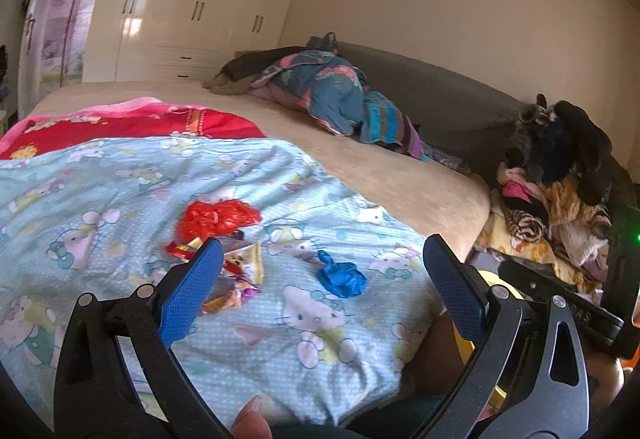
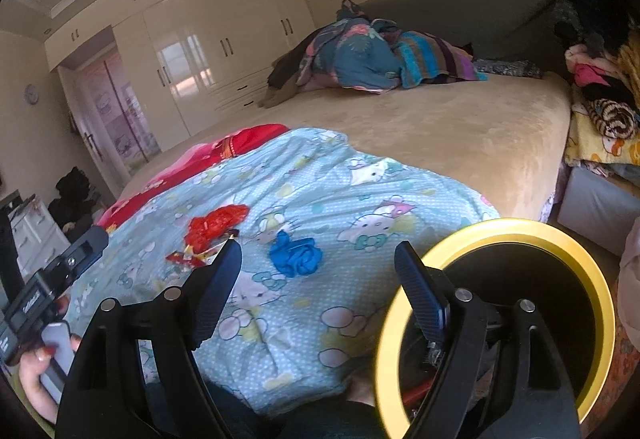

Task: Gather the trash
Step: 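Move both open grippers back over the red wrapper and yellow snack packet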

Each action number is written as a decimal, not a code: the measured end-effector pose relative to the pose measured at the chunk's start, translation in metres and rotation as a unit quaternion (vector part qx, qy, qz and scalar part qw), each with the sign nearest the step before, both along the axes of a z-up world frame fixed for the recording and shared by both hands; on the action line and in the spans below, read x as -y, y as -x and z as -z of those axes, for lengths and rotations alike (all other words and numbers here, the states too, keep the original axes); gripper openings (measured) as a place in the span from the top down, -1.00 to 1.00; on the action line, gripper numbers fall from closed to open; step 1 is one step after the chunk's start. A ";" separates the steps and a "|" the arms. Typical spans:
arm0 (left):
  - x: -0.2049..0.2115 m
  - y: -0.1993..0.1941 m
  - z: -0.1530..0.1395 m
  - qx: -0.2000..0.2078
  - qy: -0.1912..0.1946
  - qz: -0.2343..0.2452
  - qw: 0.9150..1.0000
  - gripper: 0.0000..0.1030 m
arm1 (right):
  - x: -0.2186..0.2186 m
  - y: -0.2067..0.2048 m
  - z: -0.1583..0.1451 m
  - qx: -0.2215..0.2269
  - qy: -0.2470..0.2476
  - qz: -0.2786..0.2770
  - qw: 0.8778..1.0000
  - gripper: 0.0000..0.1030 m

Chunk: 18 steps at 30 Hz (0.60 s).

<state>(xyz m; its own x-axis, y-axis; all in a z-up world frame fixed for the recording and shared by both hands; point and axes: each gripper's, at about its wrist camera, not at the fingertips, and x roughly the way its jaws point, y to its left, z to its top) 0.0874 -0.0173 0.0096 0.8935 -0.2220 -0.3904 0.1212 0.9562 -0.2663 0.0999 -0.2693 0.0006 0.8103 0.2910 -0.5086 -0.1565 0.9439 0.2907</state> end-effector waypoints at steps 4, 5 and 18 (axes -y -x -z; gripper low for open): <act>-0.012 -0.002 0.002 -0.002 0.006 -0.013 1.000 -0.79 | -0.012 0.001 0.001 0.000 0.005 -0.012 1.000 -0.49; -0.014 -0.001 0.003 -0.002 0.007 -0.015 1.000 -0.79 | -0.015 0.001 0.001 0.000 0.006 -0.015 1.000 -0.49; -0.038 -0.006 0.010 -0.018 0.016 -0.043 0.999 -0.79 | -0.047 0.001 0.005 0.000 0.019 -0.057 0.998 -0.49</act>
